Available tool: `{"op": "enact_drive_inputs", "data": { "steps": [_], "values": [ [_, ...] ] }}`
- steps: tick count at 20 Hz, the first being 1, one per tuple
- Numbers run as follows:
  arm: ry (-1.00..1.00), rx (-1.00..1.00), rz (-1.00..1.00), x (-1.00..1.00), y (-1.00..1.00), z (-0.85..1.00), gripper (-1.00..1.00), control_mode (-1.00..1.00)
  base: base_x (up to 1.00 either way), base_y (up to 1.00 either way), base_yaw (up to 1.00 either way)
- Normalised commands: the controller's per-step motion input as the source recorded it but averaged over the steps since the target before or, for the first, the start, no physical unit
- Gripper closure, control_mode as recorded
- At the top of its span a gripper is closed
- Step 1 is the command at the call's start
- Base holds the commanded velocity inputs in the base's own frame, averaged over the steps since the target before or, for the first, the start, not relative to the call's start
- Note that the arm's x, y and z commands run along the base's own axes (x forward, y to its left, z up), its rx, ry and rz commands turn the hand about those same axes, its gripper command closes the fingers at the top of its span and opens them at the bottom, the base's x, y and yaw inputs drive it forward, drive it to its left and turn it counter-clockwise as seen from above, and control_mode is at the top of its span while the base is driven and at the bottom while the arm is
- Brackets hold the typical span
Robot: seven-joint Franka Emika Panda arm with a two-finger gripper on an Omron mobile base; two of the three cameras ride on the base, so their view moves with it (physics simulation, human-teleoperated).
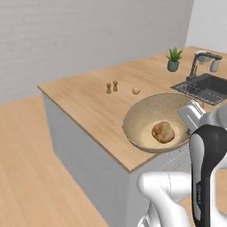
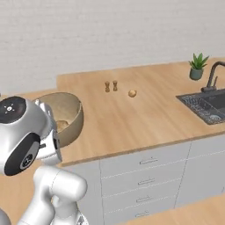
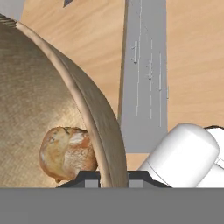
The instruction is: Open the cabinet, pick up the bread from the cabinet and place it in the basket. Then move the basket to the dining counter.
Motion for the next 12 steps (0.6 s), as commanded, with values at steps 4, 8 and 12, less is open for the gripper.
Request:
{"op": "enact_drive_inputs", "data": {
  "steps": [4, 8, 12],
  "values": [
    [0.00, 0.00, 0.00, 0.00, 0.00, 0.00, 1.00, 1.00, 0.16, -1.00, 0.45],
    [0.00, 0.00, 0.00, 0.00, 0.00, 0.00, 1.00, 1.00, 0.51, -0.73, 0.49],
    [0.00, 0.00, 0.00, 0.00, 0.00, 0.00, 1.00, 1.00, 0.03, -0.40, 0.30]
  ]
}}
